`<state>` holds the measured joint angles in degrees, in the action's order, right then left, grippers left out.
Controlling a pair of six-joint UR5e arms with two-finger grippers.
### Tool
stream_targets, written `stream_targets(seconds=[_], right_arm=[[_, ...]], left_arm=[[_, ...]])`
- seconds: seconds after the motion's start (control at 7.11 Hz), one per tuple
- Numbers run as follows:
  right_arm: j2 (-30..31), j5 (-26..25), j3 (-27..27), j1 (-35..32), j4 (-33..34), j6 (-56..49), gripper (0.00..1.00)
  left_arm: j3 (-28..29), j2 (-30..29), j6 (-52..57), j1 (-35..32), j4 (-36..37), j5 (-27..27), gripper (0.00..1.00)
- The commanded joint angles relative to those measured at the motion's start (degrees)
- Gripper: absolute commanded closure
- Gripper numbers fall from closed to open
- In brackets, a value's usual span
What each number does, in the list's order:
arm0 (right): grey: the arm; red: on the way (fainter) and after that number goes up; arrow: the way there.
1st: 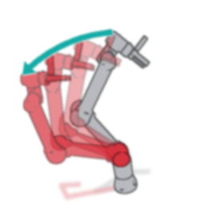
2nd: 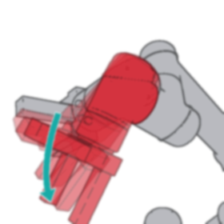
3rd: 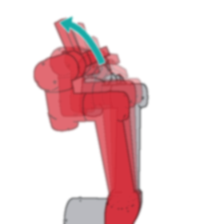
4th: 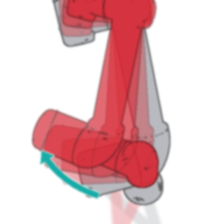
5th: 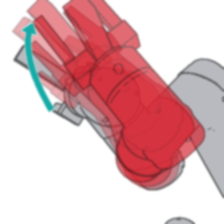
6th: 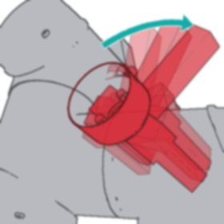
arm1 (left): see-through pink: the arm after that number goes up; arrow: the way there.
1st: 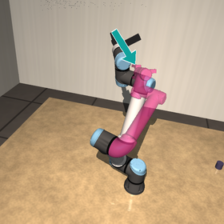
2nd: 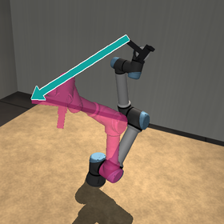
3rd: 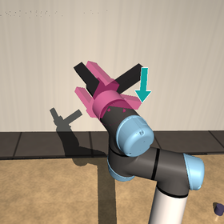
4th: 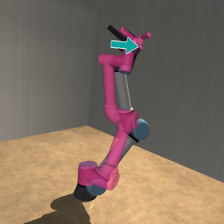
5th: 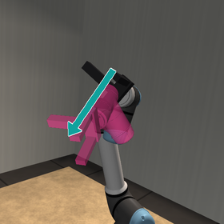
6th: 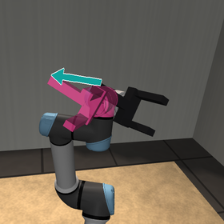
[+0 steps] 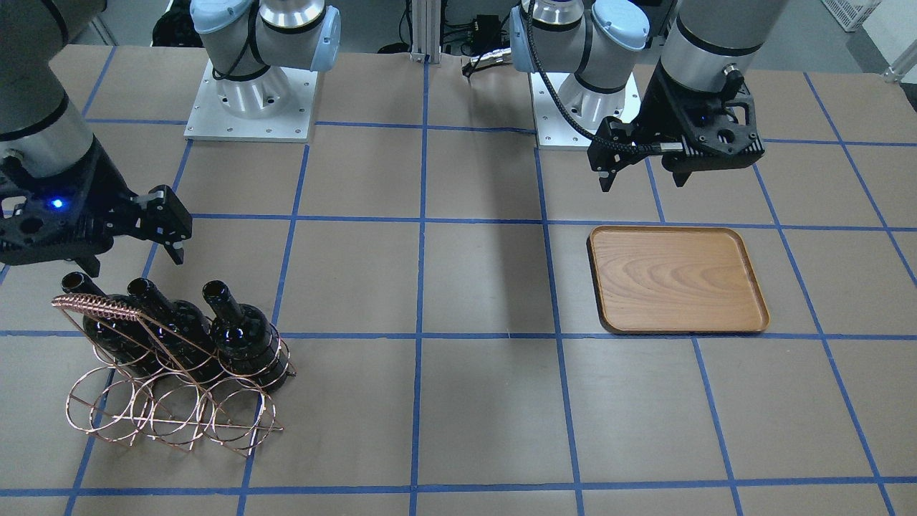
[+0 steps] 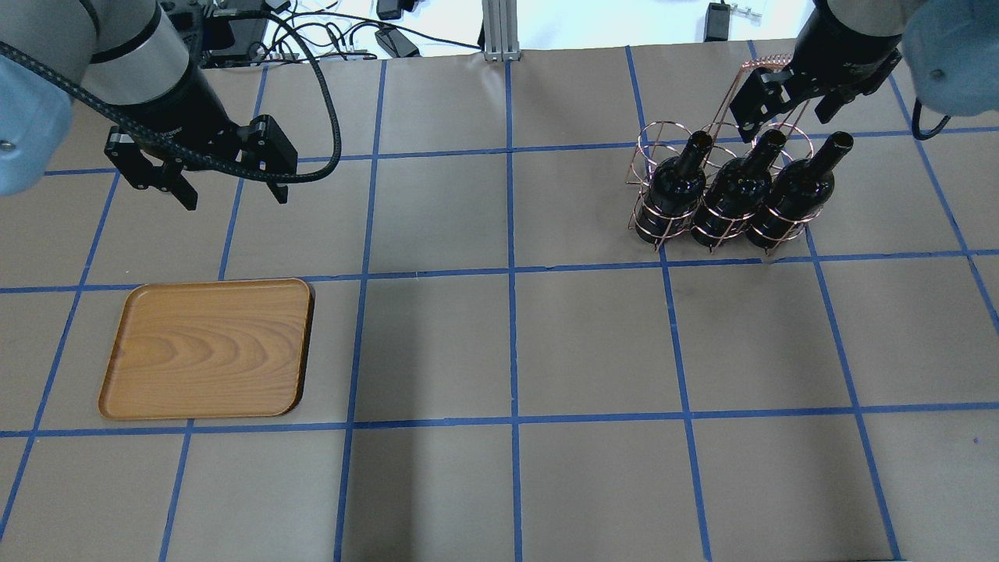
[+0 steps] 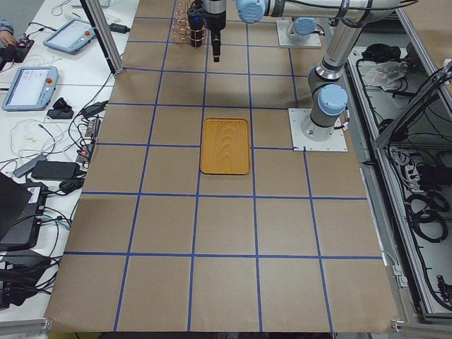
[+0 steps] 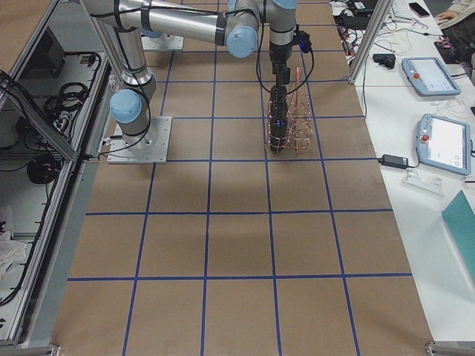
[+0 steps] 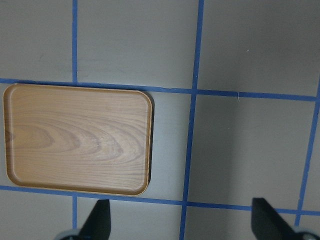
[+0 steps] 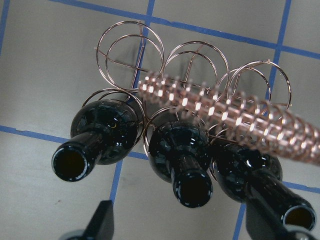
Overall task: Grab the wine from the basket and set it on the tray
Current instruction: 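Close the right gripper on the neck of the nearest dark bottle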
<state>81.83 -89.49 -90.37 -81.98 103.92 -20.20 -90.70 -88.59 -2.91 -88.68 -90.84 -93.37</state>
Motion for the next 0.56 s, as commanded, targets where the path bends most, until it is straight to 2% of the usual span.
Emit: stream_targets(seconds=[0.0, 0.14, 0.42], right_arm=[[-1.6, -0.2, -0.9, 0.0, 0.9, 0.2, 0.11], [-1.7, 0.0, -1.6, 0.0, 1.0, 0.2, 0.15], [-2.6, -0.2, -2.4, 0.1, 3.0, 0.0, 0.15]], left_arm=[[0.0, -0.1, 0.0, 0.0, 0.0, -0.1, 0.00], [0.0, -0.2, 0.0, 0.0, 0.0, 0.0, 0.00], [0.0, -0.2, 0.0, 0.0, 0.0, 0.0, 0.00]])
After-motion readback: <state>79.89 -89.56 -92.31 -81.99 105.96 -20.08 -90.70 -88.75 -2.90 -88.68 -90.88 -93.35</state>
